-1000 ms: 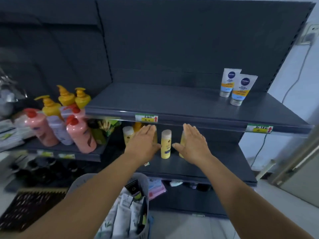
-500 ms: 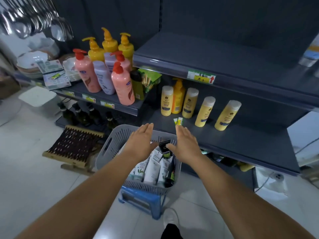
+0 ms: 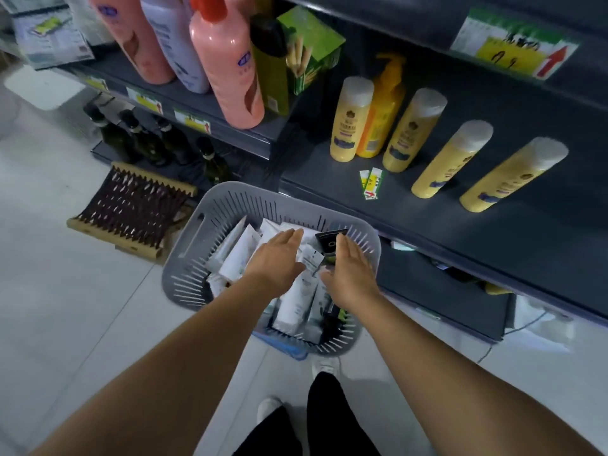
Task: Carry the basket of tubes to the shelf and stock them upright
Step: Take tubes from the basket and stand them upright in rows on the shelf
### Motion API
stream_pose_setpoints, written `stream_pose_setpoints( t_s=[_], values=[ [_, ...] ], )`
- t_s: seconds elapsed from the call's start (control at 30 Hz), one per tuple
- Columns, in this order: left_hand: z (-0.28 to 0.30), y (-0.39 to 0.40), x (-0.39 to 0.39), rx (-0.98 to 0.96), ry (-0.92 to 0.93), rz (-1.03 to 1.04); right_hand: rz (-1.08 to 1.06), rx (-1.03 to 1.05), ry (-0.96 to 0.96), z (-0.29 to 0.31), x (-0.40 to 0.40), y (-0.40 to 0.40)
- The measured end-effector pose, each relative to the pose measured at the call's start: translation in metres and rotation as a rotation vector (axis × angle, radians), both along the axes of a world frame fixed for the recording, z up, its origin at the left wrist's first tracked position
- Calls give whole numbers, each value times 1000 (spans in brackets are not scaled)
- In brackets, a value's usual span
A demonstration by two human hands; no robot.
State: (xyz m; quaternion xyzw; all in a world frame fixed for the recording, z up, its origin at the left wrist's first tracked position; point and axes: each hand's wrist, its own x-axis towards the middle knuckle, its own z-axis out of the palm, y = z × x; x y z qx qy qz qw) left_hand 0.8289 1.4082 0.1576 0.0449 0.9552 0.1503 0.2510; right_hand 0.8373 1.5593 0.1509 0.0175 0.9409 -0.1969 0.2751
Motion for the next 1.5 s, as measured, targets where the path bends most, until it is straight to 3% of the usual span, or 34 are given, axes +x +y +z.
stream_pose_setpoints(
  t_s=[0.27, 0.5, 0.87, 1.1, 1.5],
  values=[
    [-49, 28, -42, 90, -32, -22, -95, 20, -126, -50, -18, 4],
    [-66, 44, -57, 127, 32, 95, -119, 11, -151, -74, -19, 2],
    [-42, -11, -21, 234, 268, 260, -354, -20, -412, -82, 1, -34],
    [-29, -34, 6, 224, 312, 359, -390, 84, -353, -98, 1, -45],
    [-37, -42, 19, 241, 262, 513, -469, 42, -363, -114, -20, -33]
  ],
)
